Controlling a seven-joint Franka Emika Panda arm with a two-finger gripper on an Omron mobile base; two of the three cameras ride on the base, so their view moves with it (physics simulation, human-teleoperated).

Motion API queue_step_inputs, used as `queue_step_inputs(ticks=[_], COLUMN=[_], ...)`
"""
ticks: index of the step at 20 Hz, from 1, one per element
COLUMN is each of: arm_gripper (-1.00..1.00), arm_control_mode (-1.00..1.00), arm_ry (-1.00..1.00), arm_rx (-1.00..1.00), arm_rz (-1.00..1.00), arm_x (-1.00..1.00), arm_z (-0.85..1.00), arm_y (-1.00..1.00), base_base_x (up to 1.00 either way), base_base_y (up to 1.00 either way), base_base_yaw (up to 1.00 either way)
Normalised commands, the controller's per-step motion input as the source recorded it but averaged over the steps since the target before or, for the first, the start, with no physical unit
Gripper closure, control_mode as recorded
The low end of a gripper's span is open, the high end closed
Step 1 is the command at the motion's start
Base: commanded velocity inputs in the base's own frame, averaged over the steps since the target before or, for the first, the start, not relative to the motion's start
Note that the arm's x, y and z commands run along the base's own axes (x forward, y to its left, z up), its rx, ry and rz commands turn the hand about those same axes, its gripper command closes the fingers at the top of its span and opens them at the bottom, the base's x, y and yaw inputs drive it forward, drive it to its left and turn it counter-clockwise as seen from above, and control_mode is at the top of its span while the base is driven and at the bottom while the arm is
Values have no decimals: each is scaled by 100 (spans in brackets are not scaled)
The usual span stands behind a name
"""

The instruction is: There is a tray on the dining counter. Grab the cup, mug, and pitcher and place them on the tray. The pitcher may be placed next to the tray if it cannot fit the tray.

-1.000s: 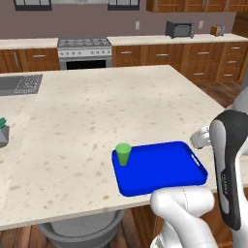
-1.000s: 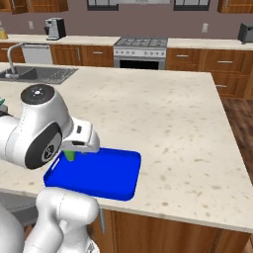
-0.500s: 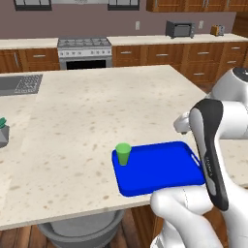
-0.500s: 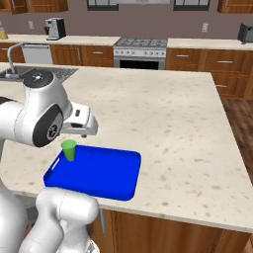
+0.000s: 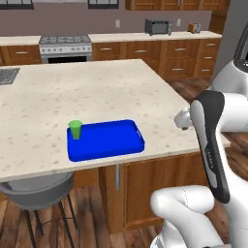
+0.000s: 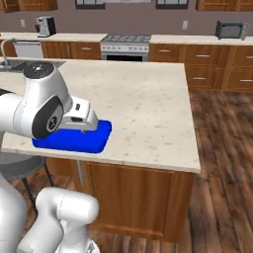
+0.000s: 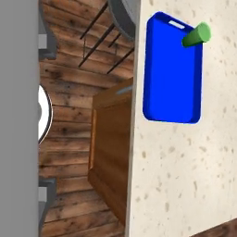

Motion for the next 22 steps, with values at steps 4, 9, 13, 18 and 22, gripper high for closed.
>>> queue_step_inputs(ticks=[4, 9, 13, 18, 22], arm_gripper=[-100, -100, -100, -100, -100], arm_control_mode=[100, 100, 100, 100, 100], arm_ry=[0, 0, 0, 0, 0], arm_rx=[0, 0, 0, 0, 0], arm_rz=[0, 0, 0, 0, 0], arm_x=[0, 0, 0, 0, 0], arm_z=[0, 0, 0, 0, 0], arm_y=[0, 0, 0, 0, 0], base_base_x=[-86, -23, 0, 21, 39], base_base_y=[-100, -100, -100, -100, -100], base_base_yaw=[-1, 0, 0, 1, 1])
